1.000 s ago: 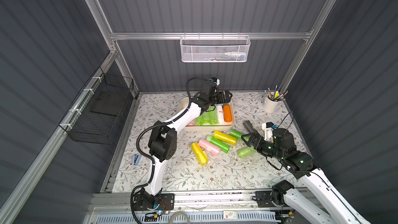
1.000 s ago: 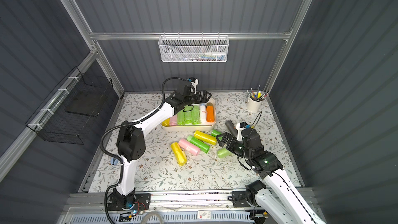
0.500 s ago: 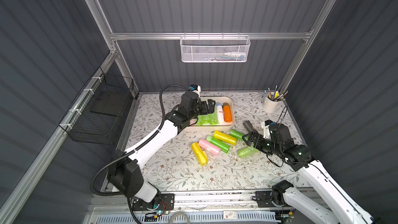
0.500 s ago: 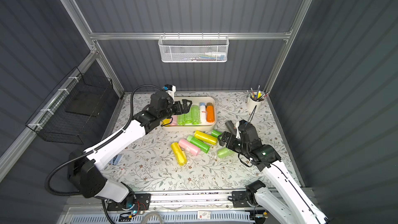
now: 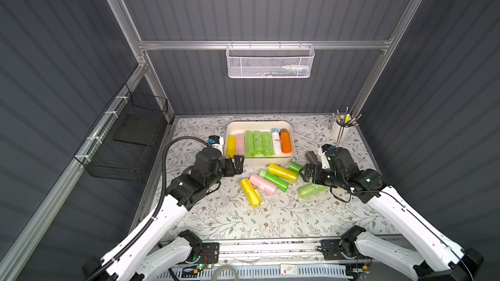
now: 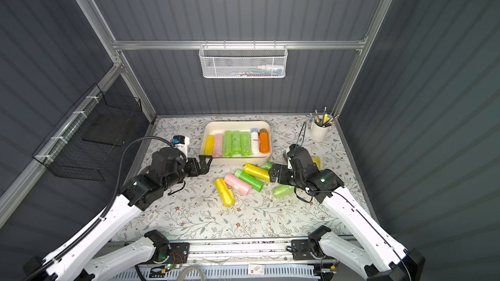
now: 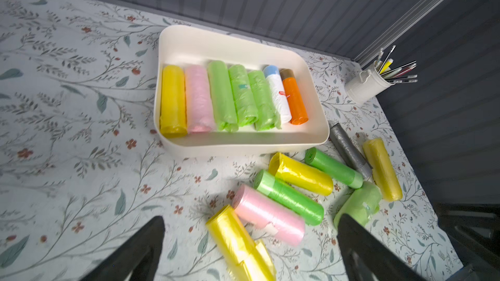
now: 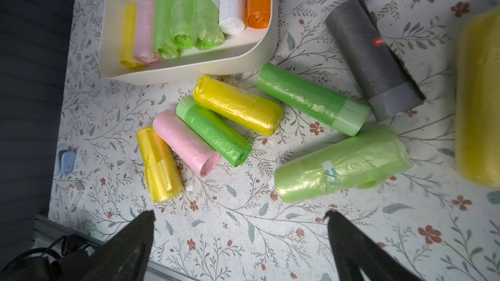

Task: Put the roll of trash bags into the storage box
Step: Place the roll of trash bags in the storage box, then pick up the roll of trash bags from the center of the board.

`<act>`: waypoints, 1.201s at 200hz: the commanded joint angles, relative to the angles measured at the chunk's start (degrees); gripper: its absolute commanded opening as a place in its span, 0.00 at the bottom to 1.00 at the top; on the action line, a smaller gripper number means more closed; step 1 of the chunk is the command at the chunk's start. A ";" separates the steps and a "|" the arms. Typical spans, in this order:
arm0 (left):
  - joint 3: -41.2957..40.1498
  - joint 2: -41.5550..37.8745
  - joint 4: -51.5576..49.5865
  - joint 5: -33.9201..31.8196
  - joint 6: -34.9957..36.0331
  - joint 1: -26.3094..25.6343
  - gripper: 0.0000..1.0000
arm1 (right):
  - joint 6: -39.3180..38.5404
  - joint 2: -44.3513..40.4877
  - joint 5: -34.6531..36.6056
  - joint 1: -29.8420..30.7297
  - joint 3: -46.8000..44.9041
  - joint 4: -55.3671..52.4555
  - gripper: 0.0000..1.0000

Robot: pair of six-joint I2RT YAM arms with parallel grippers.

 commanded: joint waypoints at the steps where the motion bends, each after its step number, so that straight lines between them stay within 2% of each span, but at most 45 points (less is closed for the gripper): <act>1: -4.61 -4.32 -6.56 0.18 -2.50 -0.16 1.00 | 0.91 3.22 3.46 3.18 1.22 1.19 0.99; 38: -12.55 -11.74 -7.47 3.34 -6.24 -0.16 1.00 | 4.32 10.24 4.95 8.85 2.54 4.99 0.99; 79: -19.04 -20.35 -9.77 0.53 -10.15 -0.07 1.00 | 8.45 17.94 6.64 15.75 2.88 10.93 0.99; 123: -25.30 -27.02 -6.79 6.67 -16.13 -0.07 1.00 | 10.45 27.18 3.66 21.14 7.74 14.63 0.99; 155: -25.94 -28.77 -7.16 8.68 -19.51 -0.07 1.00 | 9.52 33.55 1.87 23.16 11.93 15.41 0.99; 171: -25.95 -30.92 -10.89 7.80 -21.82 -0.07 1.00 | 8.09 35.96 -1.63 23.40 12.66 18.40 0.99; 205: -26.52 -36.21 -13.64 6.08 -25.39 -0.16 1.00 | 7.50 39.97 -3.87 24.01 14.33 19.31 0.91; 240: -25.95 -33.07 -13.66 7.01 -25.01 -0.16 1.00 | 7.50 41.29 -4.29 24.51 14.15 19.74 0.81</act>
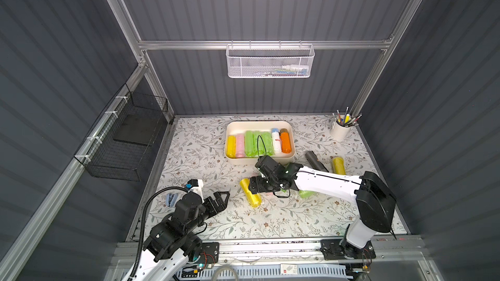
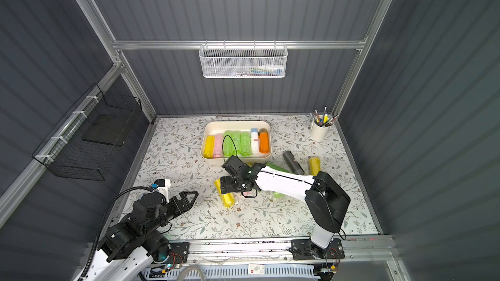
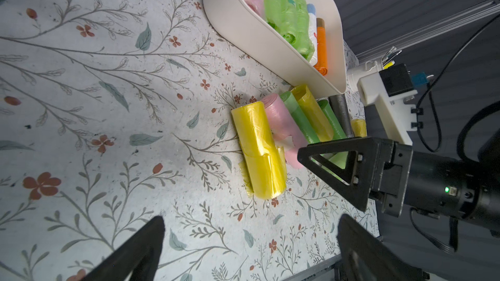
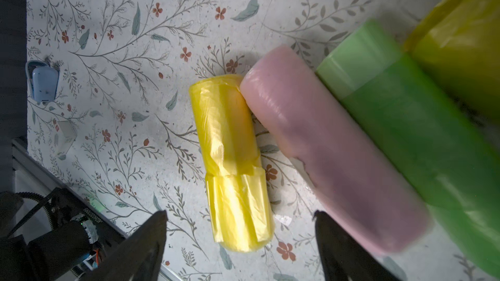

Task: Put the roll of trash bags into the storage box
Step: Pick up the roll of trash bags from the center of the board.

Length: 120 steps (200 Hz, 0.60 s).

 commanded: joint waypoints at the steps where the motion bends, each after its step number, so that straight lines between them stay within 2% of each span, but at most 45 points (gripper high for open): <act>1: -0.03 2.10 -1.78 0.35 -1.12 -0.16 1.00 | -0.64 0.60 -1.21 0.56 1.18 0.38 0.81; 42: 1.34 4.21 -2.02 -0.26 -0.28 -0.16 1.00 | -1.49 3.27 -1.65 0.92 2.90 -0.32 0.73; 120: 1.29 3.41 -2.82 -1.30 -0.88 -0.16 1.00 | -2.02 7.62 -2.63 1.67 5.20 -1.04 0.72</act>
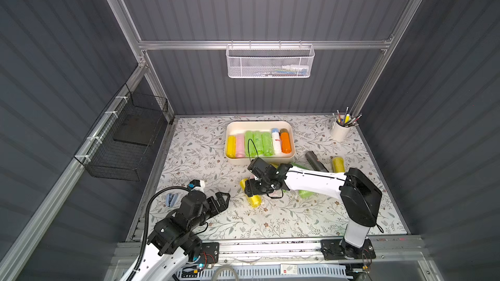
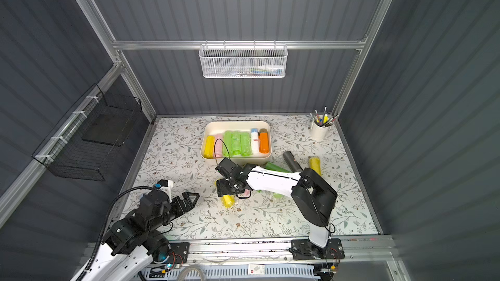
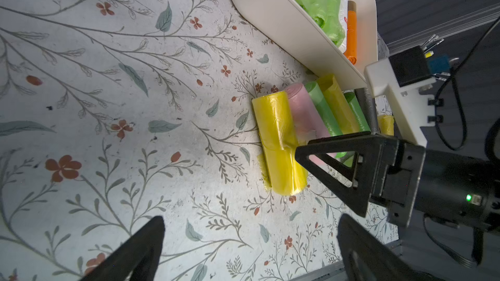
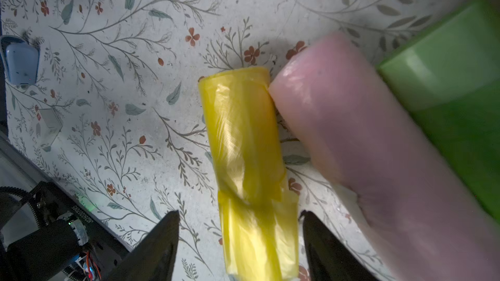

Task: Put the roll of trash bags into the storage box
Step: Pick up the roll of trash bags from the center of the board.

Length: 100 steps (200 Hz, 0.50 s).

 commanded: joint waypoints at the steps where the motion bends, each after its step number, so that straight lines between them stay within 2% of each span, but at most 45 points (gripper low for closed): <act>1: 1.25 -0.66 -1.73 -0.86 -0.63 -0.14 1.00 | -0.78 0.89 -0.85 0.23 0.99 -0.93 0.72; 46: 1.10 -0.48 -1.64 -0.99 -0.43 -0.14 1.00 | -0.78 2.47 -1.81 0.67 1.21 -0.55 0.71; 100: 1.51 0.57 -1.64 -0.80 0.07 -0.14 1.00 | -0.16 3.57 0.59 1.13 0.93 -1.09 0.70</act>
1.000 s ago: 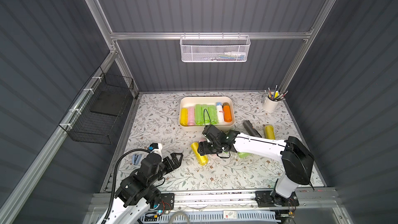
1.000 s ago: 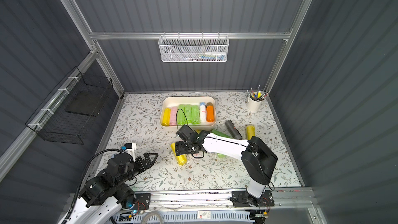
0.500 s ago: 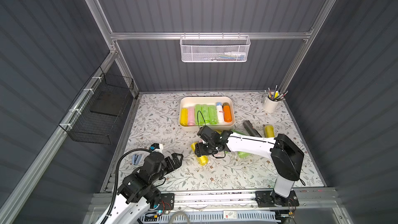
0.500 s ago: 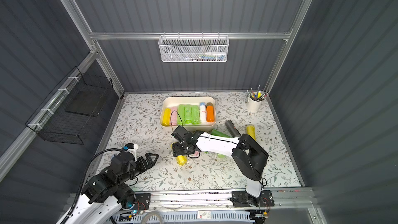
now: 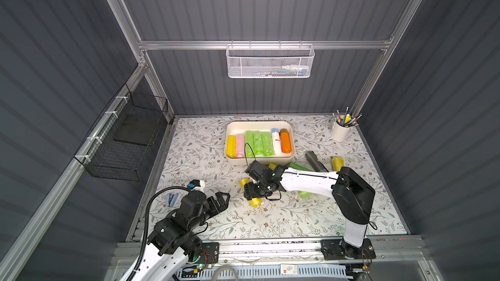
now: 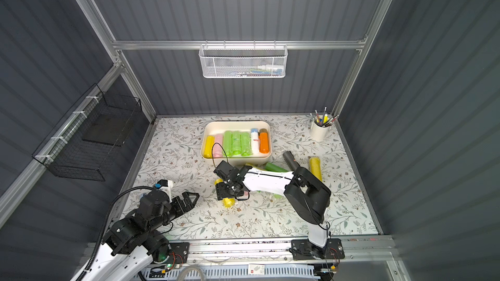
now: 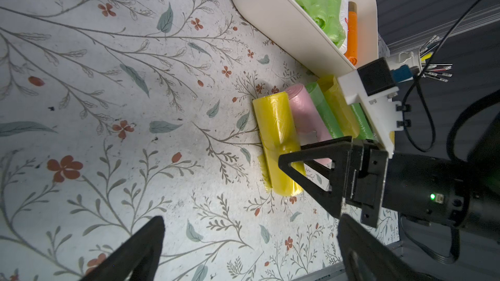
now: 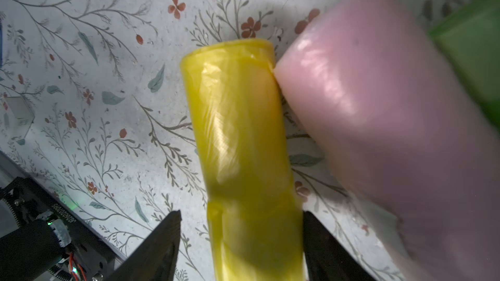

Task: Put the roll of trash bags into the storage box
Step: Pick up the roll of trash bags from the center of the board.

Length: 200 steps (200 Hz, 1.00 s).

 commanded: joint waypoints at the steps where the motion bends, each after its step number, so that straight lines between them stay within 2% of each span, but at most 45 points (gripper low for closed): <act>1: 1.50 0.49 -1.64 -0.58 0.09 -0.16 1.00 | 0.01 0.33 1.45 0.34 0.65 -1.01 0.70; 66: 1.14 0.30 -1.38 -0.45 0.25 -0.16 1.00 | -0.93 3.09 3.30 0.42 2.81 -3.86 0.63; 92: 1.31 0.62 -1.38 -0.29 0.38 -0.16 1.00 | -0.87 2.75 4.40 0.42 2.31 -3.94 0.56; 129: 1.29 1.12 -1.38 -0.18 0.42 -0.16 1.00 | -1.63 2.04 1.20 0.43 1.89 -1.52 0.47; 200: 0.70 1.67 -0.86 -0.32 0.31 -0.16 1.00 | -0.38 -4.48 -0.50 0.43 0.85 0.77 0.39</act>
